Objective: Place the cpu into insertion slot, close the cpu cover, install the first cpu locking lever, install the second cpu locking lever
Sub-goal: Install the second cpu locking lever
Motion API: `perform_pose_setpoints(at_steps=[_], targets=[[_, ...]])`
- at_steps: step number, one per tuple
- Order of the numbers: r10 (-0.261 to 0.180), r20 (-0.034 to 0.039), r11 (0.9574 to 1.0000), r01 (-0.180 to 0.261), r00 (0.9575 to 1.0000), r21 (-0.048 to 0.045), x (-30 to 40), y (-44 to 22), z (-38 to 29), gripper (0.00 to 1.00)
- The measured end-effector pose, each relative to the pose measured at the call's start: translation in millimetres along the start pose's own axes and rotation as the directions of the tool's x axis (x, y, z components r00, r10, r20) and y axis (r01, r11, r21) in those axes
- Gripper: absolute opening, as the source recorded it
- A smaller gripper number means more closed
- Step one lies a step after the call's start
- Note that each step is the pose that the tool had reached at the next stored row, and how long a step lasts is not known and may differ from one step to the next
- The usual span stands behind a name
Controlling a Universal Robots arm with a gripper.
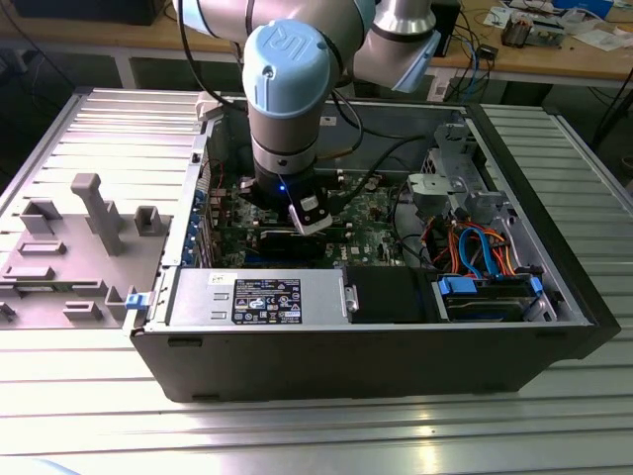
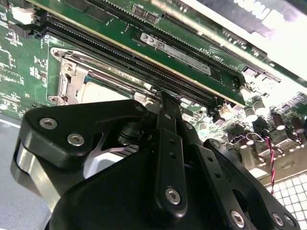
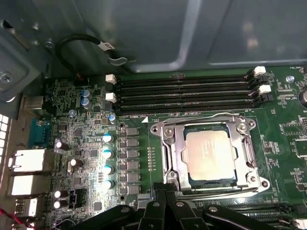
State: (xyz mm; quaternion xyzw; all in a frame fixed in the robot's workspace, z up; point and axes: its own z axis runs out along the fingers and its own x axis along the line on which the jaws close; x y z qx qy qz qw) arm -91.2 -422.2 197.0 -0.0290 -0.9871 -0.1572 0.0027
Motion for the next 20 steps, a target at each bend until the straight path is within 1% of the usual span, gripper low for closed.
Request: perform_pose_setpoints(at_steps=[6, 9, 10, 14, 16, 18, 20], targets=[[0.0, -0.0007, 0.9999, 0.0, 1.0, -0.0139, 1.3, 0.9, 2.6, 0.11], [0.0, -0.0008, 0.9999, 0.0, 1.0, -0.0171, 1.9, 1.1, 2.8, 0.11], [0.0, -0.0008, 0.9999, 0.0, 1.0, -0.0168, 2.0, 1.2, 2.1, 0.11], [0.0, -0.0009, 0.9999, 0.0, 1.0, -0.0169, 2.1, 3.8, -5.8, 0.11], [0.0, -0.0009, 0.9999, 0.0, 1.0, -0.0168, 2.1, 4.7, -8.5, 0.11], [0.0, -0.0009, 0.9999, 0.0, 1.0, -0.0169, 2.1, 5.4, -10.5, 0.11], [0.0, -0.0008, 0.9999, 0.0, 1.0, -0.0169, 2.1, 5.4, -10.7, 0.11]])
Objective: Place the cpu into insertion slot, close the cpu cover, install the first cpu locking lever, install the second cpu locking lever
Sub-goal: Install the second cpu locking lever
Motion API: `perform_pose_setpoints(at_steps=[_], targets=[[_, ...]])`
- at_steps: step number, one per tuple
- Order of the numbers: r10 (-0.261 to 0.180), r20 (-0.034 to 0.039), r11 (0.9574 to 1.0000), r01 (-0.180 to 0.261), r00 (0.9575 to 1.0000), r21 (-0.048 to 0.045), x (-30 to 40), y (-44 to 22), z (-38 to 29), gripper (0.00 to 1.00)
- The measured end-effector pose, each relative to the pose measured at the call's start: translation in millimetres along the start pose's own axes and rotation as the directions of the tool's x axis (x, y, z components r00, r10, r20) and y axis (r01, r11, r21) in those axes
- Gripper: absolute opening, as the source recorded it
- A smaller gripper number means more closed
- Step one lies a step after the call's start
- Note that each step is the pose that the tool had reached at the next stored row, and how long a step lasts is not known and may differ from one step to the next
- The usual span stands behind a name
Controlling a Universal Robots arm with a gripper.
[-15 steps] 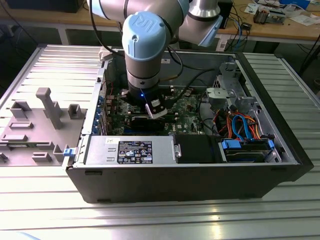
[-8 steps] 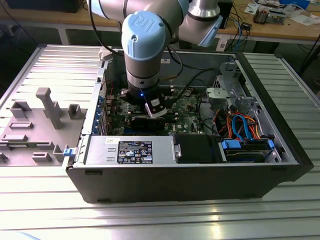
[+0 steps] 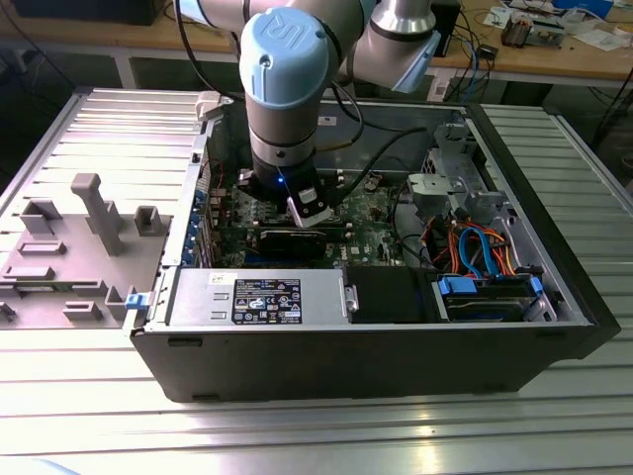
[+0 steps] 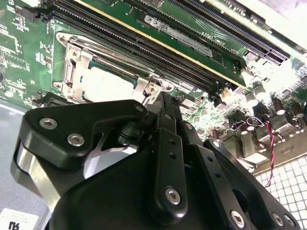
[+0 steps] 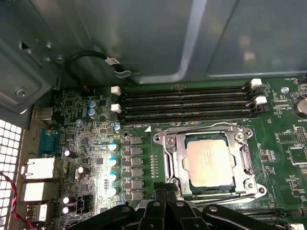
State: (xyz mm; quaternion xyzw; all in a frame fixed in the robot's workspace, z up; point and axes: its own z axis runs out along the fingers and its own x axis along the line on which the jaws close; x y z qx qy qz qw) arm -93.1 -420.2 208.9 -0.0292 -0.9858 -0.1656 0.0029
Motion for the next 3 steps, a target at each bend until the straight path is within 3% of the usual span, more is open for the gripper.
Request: perform_pose_setpoints(at_steps=[3], targets=[[0.0, 0.0001, 1.0, 0.0, 1.0, 0.0, 0.0, 0.0, 0.0, 0.11]])
